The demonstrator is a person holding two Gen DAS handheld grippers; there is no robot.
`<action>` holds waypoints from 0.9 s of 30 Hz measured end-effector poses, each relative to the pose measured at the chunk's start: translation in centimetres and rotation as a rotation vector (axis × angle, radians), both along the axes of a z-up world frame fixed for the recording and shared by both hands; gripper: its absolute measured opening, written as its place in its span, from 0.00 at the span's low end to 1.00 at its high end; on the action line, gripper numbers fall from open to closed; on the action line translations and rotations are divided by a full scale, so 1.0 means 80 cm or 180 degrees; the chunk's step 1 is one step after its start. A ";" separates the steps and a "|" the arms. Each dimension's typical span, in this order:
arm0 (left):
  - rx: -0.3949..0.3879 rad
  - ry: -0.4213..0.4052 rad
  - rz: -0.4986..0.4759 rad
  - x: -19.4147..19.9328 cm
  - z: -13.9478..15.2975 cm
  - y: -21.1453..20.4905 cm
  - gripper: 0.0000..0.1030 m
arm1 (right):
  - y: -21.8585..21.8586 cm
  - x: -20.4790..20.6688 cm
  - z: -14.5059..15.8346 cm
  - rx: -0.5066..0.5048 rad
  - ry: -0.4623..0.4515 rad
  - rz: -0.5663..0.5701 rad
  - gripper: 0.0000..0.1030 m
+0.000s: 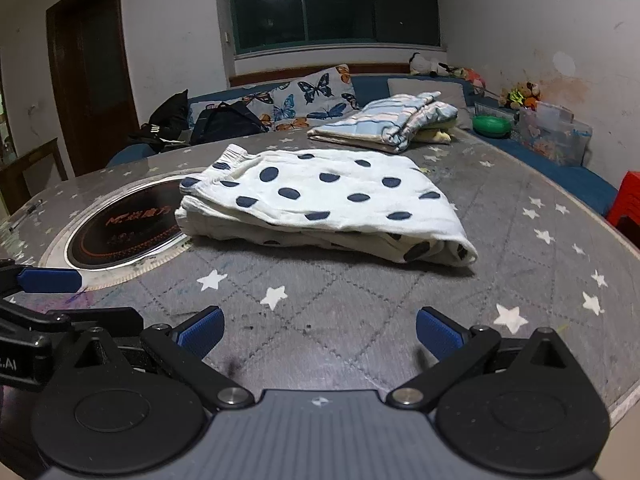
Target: Fold clothes
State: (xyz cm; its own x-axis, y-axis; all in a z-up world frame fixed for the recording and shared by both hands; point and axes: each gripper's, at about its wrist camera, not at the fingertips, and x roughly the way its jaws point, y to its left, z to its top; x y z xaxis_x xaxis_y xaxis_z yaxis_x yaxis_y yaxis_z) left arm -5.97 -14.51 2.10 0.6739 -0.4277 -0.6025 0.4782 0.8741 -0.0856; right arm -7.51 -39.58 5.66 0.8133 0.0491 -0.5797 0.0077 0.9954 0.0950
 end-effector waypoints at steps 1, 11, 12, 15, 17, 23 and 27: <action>0.0004 0.0002 -0.0003 0.000 0.000 0.000 1.00 | -0.001 0.000 -0.002 0.0007 0.0011 -0.0012 1.00; 0.0101 0.0038 0.0058 0.004 -0.004 -0.002 1.00 | -0.002 0.004 -0.006 0.0023 0.0066 -0.0036 1.00; 0.0112 0.0042 0.0065 0.005 -0.005 -0.002 1.00 | -0.002 0.005 -0.007 0.0023 0.0076 -0.0044 1.00; 0.0139 0.0055 0.0079 0.007 -0.007 -0.002 1.00 | -0.004 0.007 -0.010 0.0029 0.0102 -0.0072 1.00; 0.0150 0.0063 0.0080 0.007 -0.007 -0.004 1.00 | -0.007 0.009 -0.012 0.0045 0.0123 -0.0087 1.00; 0.0185 0.0086 0.0088 0.011 -0.008 -0.009 1.00 | -0.010 0.014 -0.013 0.0057 0.0136 -0.0105 1.00; 0.0215 0.0078 0.0076 0.015 -0.007 -0.012 1.00 | -0.012 0.018 -0.012 0.0077 0.0136 -0.0102 1.00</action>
State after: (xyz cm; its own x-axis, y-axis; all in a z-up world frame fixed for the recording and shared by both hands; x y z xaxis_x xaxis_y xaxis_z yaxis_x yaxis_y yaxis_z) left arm -4.79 -15.50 1.57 0.6681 -0.3694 -0.6459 0.4555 0.8894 -0.0376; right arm -6.09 -40.51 4.67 0.7892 0.0379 -0.6130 0.0441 0.9920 0.1181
